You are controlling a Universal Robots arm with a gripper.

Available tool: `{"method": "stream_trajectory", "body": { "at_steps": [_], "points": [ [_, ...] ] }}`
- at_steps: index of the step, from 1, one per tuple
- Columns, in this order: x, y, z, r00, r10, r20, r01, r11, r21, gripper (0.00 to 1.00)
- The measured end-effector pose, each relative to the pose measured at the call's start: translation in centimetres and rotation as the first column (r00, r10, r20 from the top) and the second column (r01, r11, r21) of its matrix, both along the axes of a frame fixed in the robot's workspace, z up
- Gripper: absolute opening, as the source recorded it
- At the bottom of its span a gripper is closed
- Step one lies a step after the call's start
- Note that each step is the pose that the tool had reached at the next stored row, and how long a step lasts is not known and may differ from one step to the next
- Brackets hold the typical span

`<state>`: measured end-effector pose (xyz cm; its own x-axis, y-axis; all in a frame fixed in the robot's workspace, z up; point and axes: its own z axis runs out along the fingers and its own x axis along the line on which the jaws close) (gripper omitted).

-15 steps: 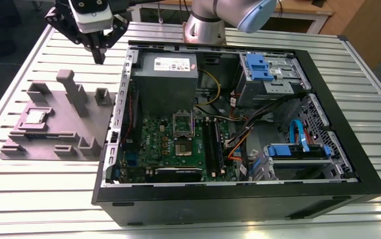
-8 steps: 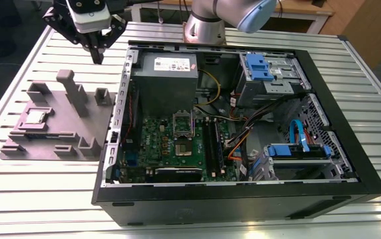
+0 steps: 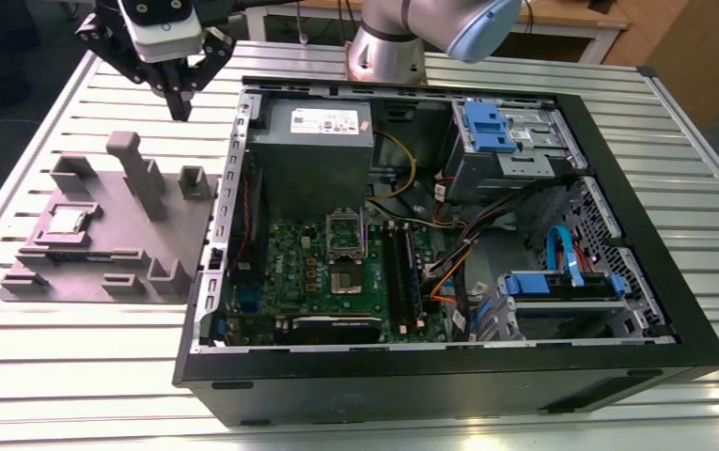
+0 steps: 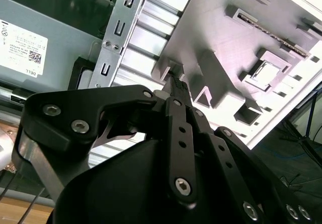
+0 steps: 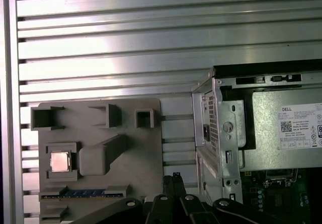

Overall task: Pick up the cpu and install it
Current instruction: 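Reach for the cpu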

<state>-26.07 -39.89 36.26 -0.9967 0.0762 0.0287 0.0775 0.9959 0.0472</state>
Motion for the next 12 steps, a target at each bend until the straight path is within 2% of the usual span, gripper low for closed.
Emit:
{"method": "stream_trajectory", "body": {
  "at_steps": [12],
  "points": [
    [-0.58, 0.0, -0.03, 1.0, 0.0, -0.0001, 0.0, 1.0, 0.0002, 0.11]
  ]
}}
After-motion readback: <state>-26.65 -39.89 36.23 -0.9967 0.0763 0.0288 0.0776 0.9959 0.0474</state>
